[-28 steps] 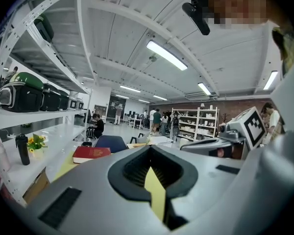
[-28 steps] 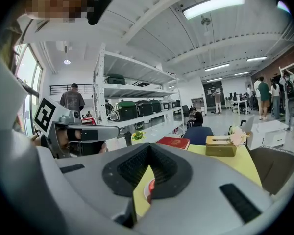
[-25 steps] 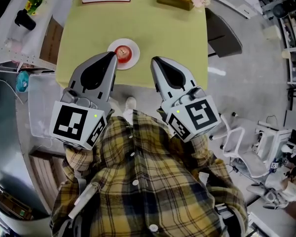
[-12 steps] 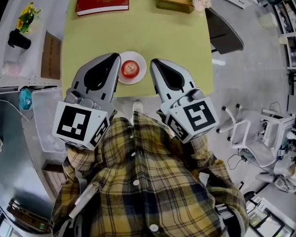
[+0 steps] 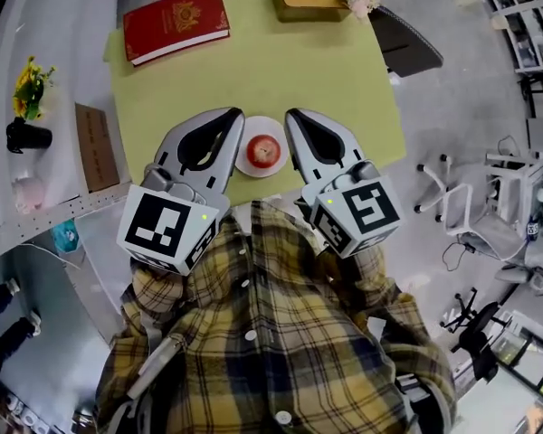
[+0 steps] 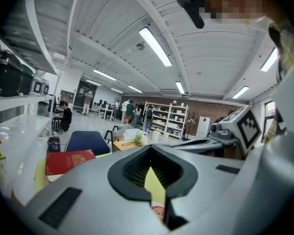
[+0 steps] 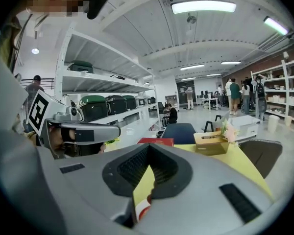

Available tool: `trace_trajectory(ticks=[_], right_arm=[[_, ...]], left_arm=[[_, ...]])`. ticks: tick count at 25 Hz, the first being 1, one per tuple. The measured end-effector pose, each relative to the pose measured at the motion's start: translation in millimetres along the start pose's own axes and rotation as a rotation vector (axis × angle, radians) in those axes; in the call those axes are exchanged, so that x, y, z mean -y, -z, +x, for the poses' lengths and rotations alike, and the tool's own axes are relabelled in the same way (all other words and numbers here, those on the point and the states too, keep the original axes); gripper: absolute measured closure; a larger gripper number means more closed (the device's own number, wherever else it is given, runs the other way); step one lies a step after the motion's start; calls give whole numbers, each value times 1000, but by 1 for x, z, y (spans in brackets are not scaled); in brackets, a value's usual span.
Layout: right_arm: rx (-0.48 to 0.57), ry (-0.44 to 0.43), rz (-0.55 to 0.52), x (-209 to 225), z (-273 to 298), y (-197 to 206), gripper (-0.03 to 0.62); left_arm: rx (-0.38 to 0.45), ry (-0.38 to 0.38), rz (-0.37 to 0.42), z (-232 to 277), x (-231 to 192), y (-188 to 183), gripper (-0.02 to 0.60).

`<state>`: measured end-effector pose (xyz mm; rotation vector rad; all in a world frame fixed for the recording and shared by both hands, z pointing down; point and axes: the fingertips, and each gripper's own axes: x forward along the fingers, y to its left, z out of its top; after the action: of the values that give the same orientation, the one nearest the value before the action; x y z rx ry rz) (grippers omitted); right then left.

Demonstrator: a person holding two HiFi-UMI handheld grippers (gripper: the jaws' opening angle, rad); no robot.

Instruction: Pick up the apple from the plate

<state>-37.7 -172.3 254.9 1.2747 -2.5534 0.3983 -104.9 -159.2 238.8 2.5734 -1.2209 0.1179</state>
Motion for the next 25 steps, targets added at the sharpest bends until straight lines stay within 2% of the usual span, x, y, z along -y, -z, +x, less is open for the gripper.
trace_trajectory(ticks=[4,8,15,22,25], right_arm=[[-4,68,41,4,6,7,597],[-30,107,84,8,7,21,597],[-45,46,86,11,12,49,597],[-88,38,92,19,16,82,597],[-116,27,94,21,15,97,597]], left_arm=[[-40,70,3,6,-8,8,575],[-65,90,-8,11,-12,19,575],[-91,78,-15,21,-11,39,575],[-112,65,-6,34,-11,63,575],[-117,59,-28,38,-9,74,575]])
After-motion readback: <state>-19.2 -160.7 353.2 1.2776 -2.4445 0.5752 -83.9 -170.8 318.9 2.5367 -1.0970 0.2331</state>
